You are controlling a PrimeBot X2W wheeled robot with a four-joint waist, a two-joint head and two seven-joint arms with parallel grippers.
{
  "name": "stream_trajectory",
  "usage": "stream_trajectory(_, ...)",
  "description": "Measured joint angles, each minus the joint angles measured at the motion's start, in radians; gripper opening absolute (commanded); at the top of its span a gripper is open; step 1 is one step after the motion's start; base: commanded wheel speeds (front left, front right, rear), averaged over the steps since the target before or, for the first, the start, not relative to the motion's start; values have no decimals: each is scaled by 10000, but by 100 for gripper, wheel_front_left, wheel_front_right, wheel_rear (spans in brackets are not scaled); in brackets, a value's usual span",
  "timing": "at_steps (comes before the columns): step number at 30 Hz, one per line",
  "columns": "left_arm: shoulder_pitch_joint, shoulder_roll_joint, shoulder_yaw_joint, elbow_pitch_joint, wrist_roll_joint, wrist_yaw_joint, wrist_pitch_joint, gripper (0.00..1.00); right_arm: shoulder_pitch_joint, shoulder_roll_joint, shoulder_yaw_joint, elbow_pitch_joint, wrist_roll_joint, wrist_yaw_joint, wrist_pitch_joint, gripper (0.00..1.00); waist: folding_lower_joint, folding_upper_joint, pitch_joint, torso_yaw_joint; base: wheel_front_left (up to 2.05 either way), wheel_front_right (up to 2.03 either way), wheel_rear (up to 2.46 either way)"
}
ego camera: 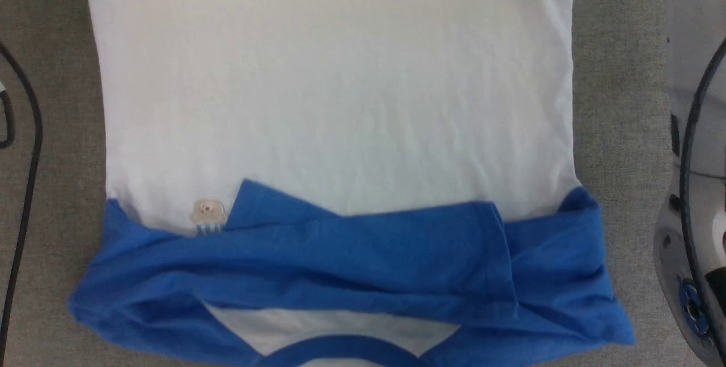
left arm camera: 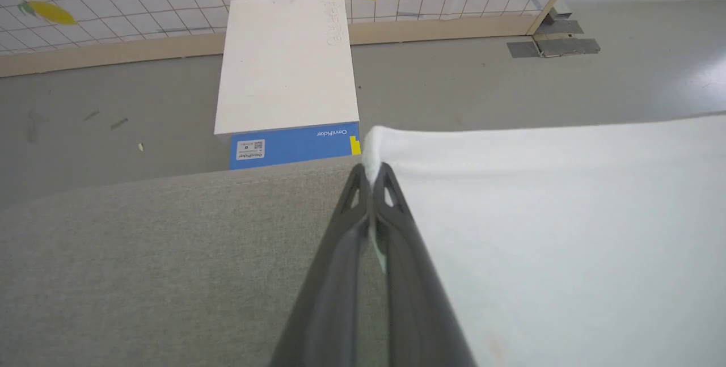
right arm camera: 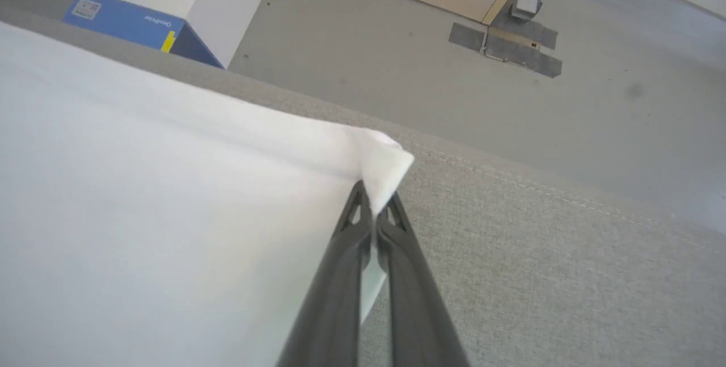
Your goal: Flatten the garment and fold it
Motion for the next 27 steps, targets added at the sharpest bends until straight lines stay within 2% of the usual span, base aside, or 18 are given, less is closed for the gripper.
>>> stream_trajectory(7, -344, -29, 4, 178, 1058, -36, -3173, 0, -514, 15, -723, 328, -752, 2, -2109, 0, 0, 0, -496, 129, 0, 0, 0)
stream_trajectory(14, 235, -297, -351, 583, 1064, -408, -4702, 0, 92, -17, -600, 890, -633, 2, -3129, 0, 0, 0, -1254, 297, 0, 0, 0)
stream_trajectory(18, 1557, -368, -470, 416, 773, -502, -5613, 0, 1556, -31, -531, 757, 431, 2, -3770, 0, -1, 0, -1891, 395, 0, 0, 0)
stream_trajectory(23, 3881, -510, -734, -332, 431, -550, -6305, 0, 4232, -123, -602, -226, 1858, 2, -4219, 0, -1, 0, -2871, 519, 0, 0, 0)
stream_trajectory(27, 5928, -548, -813, -1179, 153, -263, -6506, 0, 6544, -148, -1022, -1262, 2658, 0, -4332, 0, -1, 0, -3721, 611, 0, 0, 0)
